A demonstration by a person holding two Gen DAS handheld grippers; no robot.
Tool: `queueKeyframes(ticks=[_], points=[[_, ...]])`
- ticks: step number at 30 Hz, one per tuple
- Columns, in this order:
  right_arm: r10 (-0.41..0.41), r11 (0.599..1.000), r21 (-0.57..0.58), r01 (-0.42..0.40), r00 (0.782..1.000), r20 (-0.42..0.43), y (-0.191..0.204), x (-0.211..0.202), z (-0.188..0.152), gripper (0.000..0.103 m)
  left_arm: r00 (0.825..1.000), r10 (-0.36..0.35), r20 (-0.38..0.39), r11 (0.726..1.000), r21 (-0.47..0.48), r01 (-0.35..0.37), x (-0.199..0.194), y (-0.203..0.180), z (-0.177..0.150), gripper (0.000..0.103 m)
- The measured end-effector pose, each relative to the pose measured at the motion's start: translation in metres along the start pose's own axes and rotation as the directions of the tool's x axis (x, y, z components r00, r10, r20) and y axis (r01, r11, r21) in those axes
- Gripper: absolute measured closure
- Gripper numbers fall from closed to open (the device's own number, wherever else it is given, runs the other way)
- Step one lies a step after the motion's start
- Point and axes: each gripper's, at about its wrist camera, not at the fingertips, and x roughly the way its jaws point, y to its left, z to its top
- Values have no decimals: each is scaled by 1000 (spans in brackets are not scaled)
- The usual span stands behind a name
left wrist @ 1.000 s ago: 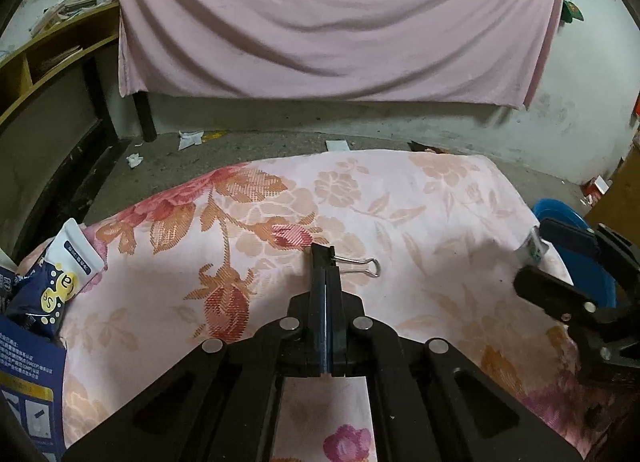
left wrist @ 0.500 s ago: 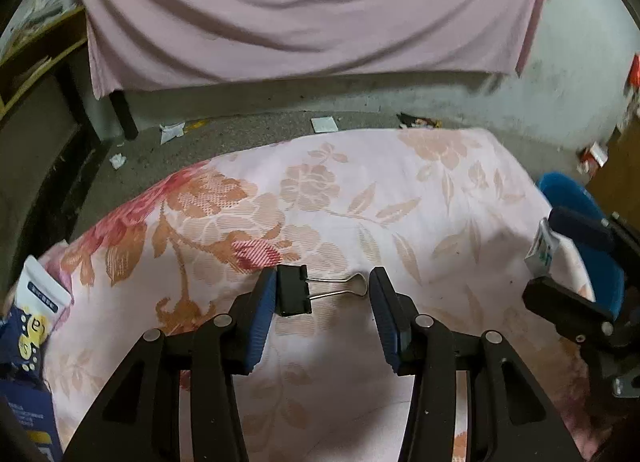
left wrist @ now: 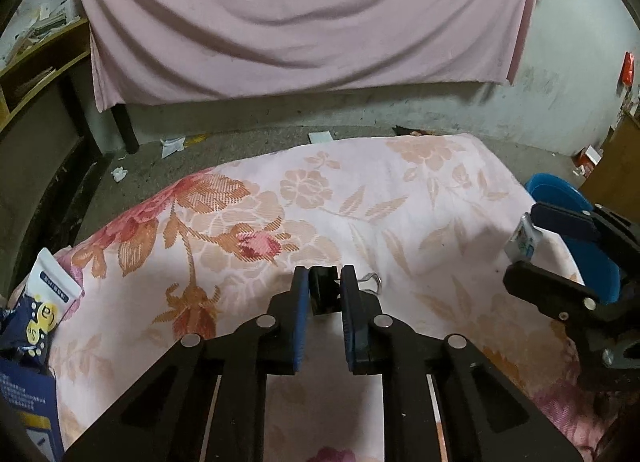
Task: Collect trash
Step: 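Lift the binder clip and white packet off the bed toward the blue bucket, then hold both items over the blue bucket and open both grippers to drop them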
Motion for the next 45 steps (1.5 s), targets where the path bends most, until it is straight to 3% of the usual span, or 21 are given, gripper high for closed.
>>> queueKeyframes(ticks=[9, 13, 17, 22, 26, 32, 34, 38, 43, 45], points=[[5, 1000, 2, -5, 1000, 17, -1, -6, -2, 32, 991, 30, 128, 997, 63, -38, -33, -30, -11, 91], [-19, 1000, 1, 19, 998, 52, -5, -17, -3, 32, 972, 60, 227, 994, 76, -79, -53, -43, -16, 91], [-39, 999, 4, 39, 990, 134, -11, -39, -3, 32, 947, 51, 317, 996, 48, -70, -75, -51, -13, 91], [-76, 997, 32, 69, 952, 297, -22, -79, 1, 31, 882, 34, 471, 996, 59, -70, -116, -76, 2, 91], [-117, 993, 80, 91, 894, 433, -36, -117, 1, 31, 829, -2, 560, 995, 86, -55, -145, -102, 18, 91], [-202, 978, 153, 140, 816, 541, -60, -164, -3, 31, 776, -61, 628, 988, 148, -42, -171, -141, 31, 91], [-234, 971, 181, 158, 797, 557, -72, -179, -5, 31, 768, -84, 635, 985, 169, -32, -176, -156, 33, 91], [-278, 958, 218, 185, 778, 563, -88, -199, -9, 31, 764, -133, 631, 978, 211, -4, -178, -180, 37, 91], [-334, 939, 264, 221, 767, 547, -110, -218, -20, 31, 768, -181, 615, 967, 252, 26, -172, -211, 43, 91], [-340, 935, 283, 215, 773, 535, -121, -224, -24, 31, 770, -193, 608, 963, 268, 30, -169, -221, 44, 91]])
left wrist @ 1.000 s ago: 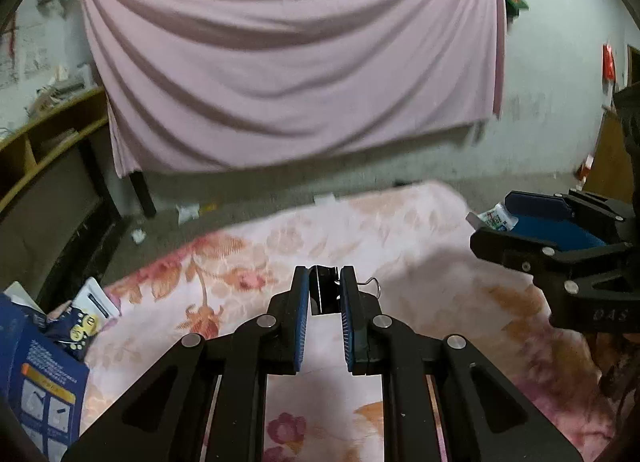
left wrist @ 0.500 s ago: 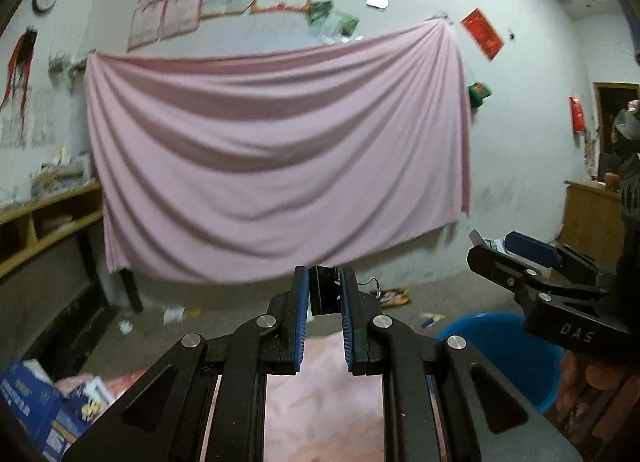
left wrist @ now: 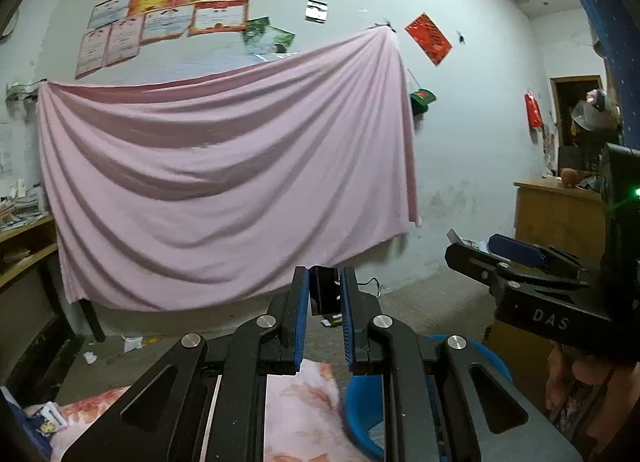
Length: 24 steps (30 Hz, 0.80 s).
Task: Collect trash
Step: 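Hold both items over the blue bucket and open both grippers to drop them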
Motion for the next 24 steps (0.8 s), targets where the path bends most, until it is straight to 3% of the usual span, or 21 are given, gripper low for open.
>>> queueKeyframes(ticks=[13, 24], points=[[-52, 995, 83, 63, 991, -126, -56, 4, -10, 30, 993, -58, -102, 998, -7, 58, 40, -36, -9, 91], [-37, 990, 121, 69, 968, -250, -70, 20, -26, 30, 963, -119, -240, 991, -82, 102, 71, -44, -22, 90]])
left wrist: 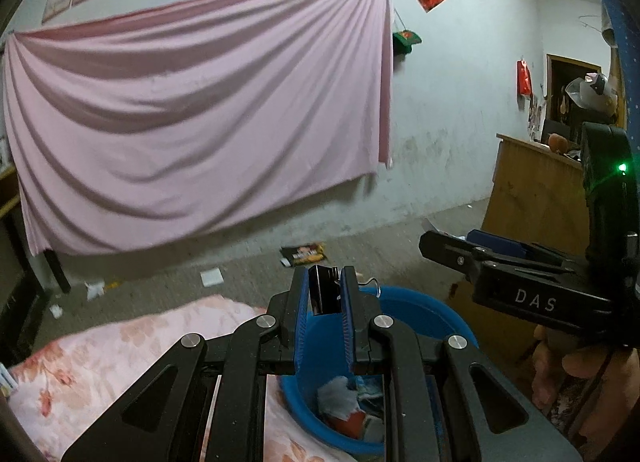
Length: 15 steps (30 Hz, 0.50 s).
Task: Collect trash
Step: 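Hold both items over the blue bucket and open both grippers to drop them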
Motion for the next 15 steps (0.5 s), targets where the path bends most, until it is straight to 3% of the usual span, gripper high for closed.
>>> queueKeyframes(ticks=[7, 9, 11, 15], points=[[-11, 1000, 21, 12, 999, -43, -6, 7, -2, 29, 997, -2, -74, 1000, -18, 1, 16, -3, -2, 90], [-14, 1000, 23, 15, 999, -50, -7, 8, -2, 28, 996, 2, -86, 1000, -22, -4, 18, -3, -3, 84], [-17, 1000, 23, 18, 998, -56, -7, 9, -2, 28, 996, 1, -85, 999, -32, -3, 17, -1, -4, 72], [-23, 999, 21, 24, 997, -70, -7, 11, -3, 28, 996, 7, -84, 999, -38, -10, 15, 0, -5, 71]])
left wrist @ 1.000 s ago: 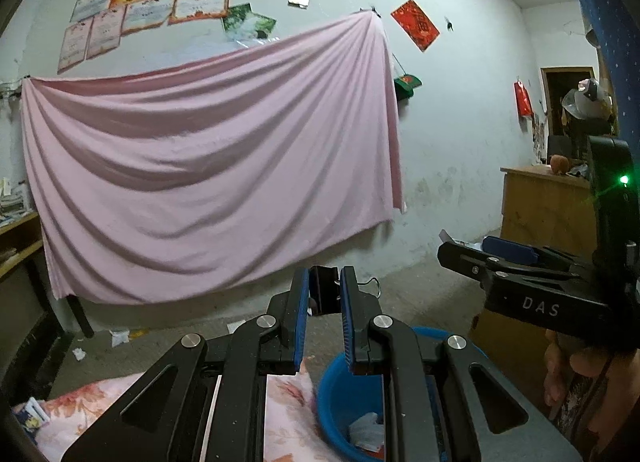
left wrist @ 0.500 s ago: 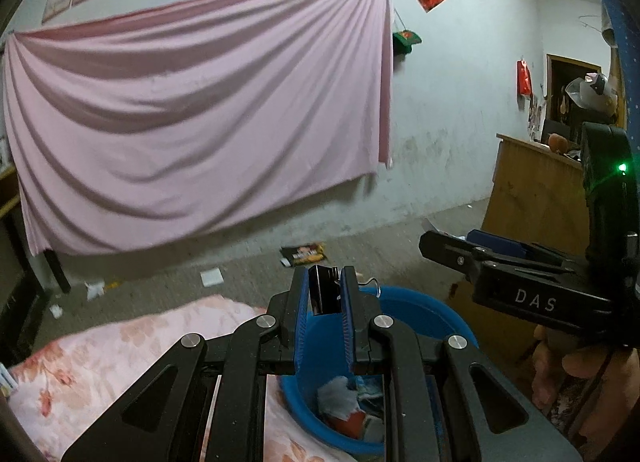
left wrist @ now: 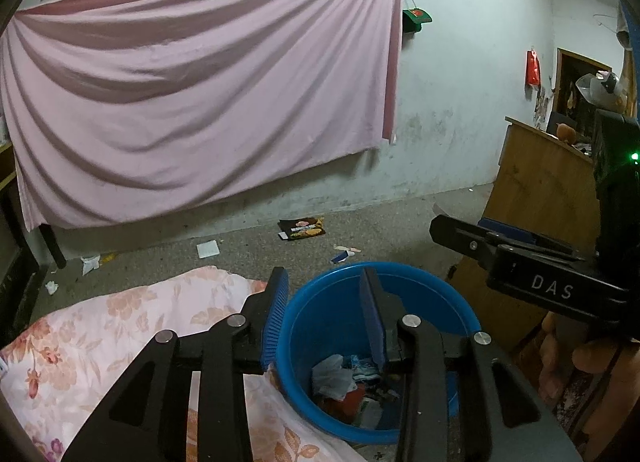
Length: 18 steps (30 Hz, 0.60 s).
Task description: Collect trash
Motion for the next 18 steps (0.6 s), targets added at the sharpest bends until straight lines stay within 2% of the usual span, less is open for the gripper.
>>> queueKeyframes(ticks=[9, 12, 18], points=[[-4, 1000, -7, 4, 1000, -12, 3, 2, 0, 27, 1000, 24, -4, 1000, -8, -24, -1, 4, 1, 70], [-3, 1000, -9, 3, 1000, -10, 4, 1, -2, 22, 1000, 31, -5, 999, -11, -31, -2, 5, 1, 69], [0, 1000, -8, 0, 1000, -2, 3, 0, -2, 21, 999, 54, 6, 998, -19, -54, -7, 10, 1, 53]])
